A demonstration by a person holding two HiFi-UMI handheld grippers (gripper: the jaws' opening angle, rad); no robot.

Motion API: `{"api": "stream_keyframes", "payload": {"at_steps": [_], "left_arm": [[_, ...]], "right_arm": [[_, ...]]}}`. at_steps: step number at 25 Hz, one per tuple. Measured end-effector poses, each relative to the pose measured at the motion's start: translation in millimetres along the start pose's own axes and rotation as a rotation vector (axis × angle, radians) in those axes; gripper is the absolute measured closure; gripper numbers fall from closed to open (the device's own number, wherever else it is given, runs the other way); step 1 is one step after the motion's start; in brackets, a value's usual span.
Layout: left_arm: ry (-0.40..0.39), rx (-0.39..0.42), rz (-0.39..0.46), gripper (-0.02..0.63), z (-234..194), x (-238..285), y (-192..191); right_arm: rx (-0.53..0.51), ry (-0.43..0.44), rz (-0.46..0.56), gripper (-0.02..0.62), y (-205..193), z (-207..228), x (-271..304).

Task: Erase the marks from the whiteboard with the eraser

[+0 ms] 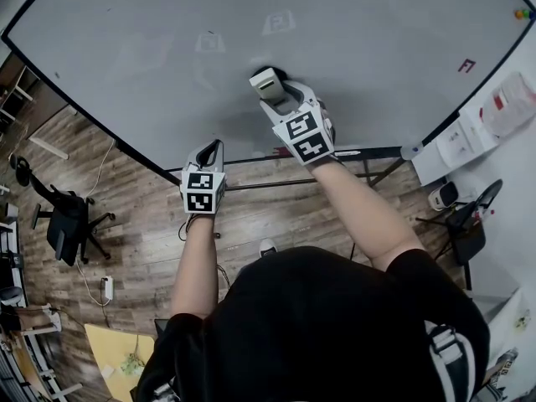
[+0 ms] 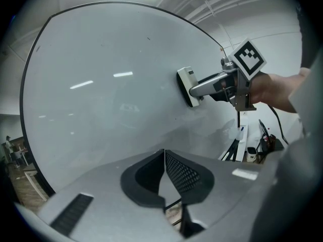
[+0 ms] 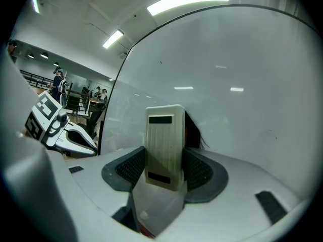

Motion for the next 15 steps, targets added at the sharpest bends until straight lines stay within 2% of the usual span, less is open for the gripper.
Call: {"api": "stream_keyframes", "payload": {"at_steps": [15], "left_arm": [[-0.031,0.019,-0.002,0.594,16.7,11.5,7.5]], "right_arm": [[-0.006,-0.066,-0.035,0.365,-23.2,43.0,-20.0]]}}
Point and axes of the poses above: the fingertips, and each gripper's own axes: x forward along the fingers, z to its right, y out of its top, the point moved 6 cm from there along -x, backward along the fingers, and after that the axes turned 10 degrees about -y, right-handed, at the moved point
